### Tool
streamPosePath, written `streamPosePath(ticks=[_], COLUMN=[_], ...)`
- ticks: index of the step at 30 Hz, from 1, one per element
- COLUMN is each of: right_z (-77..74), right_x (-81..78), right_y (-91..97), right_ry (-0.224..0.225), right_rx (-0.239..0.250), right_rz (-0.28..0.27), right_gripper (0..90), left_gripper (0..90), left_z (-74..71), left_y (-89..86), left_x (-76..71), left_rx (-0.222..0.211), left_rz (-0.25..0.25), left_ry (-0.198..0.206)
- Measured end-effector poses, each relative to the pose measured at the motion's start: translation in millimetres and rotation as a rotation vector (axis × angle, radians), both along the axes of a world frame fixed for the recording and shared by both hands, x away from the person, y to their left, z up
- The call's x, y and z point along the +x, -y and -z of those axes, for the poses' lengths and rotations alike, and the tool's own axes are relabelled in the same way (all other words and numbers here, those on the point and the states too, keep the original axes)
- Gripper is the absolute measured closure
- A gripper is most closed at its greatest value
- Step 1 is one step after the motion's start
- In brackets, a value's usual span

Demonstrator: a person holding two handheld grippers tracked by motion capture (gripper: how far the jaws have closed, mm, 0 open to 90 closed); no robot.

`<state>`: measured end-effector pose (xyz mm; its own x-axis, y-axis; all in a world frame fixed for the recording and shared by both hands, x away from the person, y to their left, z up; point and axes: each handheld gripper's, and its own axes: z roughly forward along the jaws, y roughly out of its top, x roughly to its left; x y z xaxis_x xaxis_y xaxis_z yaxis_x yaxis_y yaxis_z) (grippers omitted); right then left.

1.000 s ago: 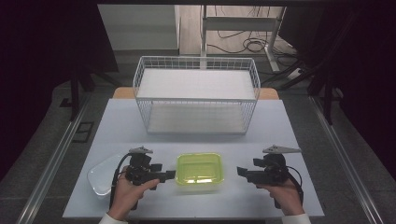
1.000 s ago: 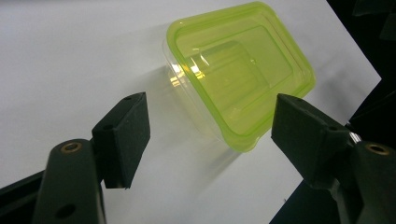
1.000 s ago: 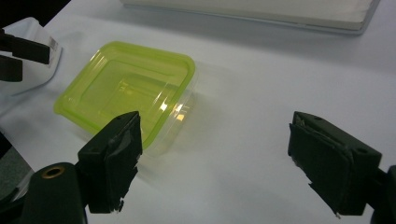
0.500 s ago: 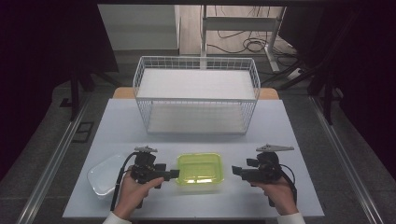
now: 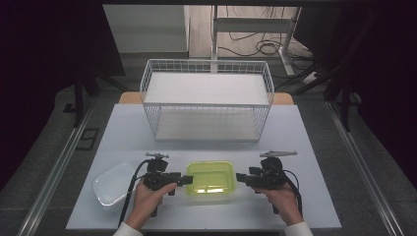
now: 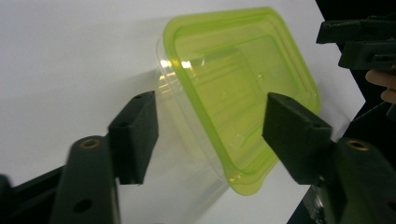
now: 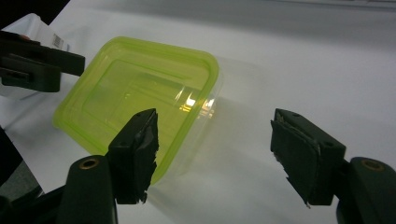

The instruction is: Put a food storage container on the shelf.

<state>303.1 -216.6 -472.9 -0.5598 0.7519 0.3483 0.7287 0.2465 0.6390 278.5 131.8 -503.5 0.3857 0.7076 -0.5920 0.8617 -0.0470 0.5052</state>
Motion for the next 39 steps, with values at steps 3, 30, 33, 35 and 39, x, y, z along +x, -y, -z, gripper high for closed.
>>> streamPosePath(ticks=[3,30,33,35,39], right_z=[5.1,29.7,24.3,21.2,15.3], right_x=[3.3,16.5,12.7,10.4,5.5], right_y=[-5.6,-9.5,-7.4,-6.3,-7.3], right_ry=[-0.022,-0.229,-0.207,-0.192,-0.147], right_rx=[0.015,0.191,0.187,0.182,0.159], right_rz=[-0.009,0.004,0.007,0.007,-0.008], right_gripper=[34.7,72.7,77.0,78.4,78.5], left_gripper=[38.5,74.0,76.9,78.9,79.4], left_z=[2.6,4.3,1.5,0.0,-3.7], left_y=[1.5,8.1,9.1,9.3,9.2], left_x=[1.4,-0.4,-3.4,-4.9,-7.9], left_rx=[0.017,-0.052,-0.047,-0.05,-0.052], left_rz=[0.007,0.003,0.001,0.005,0.004], left_ry=[-0.007,-0.016,-0.005,0.002,0.015])
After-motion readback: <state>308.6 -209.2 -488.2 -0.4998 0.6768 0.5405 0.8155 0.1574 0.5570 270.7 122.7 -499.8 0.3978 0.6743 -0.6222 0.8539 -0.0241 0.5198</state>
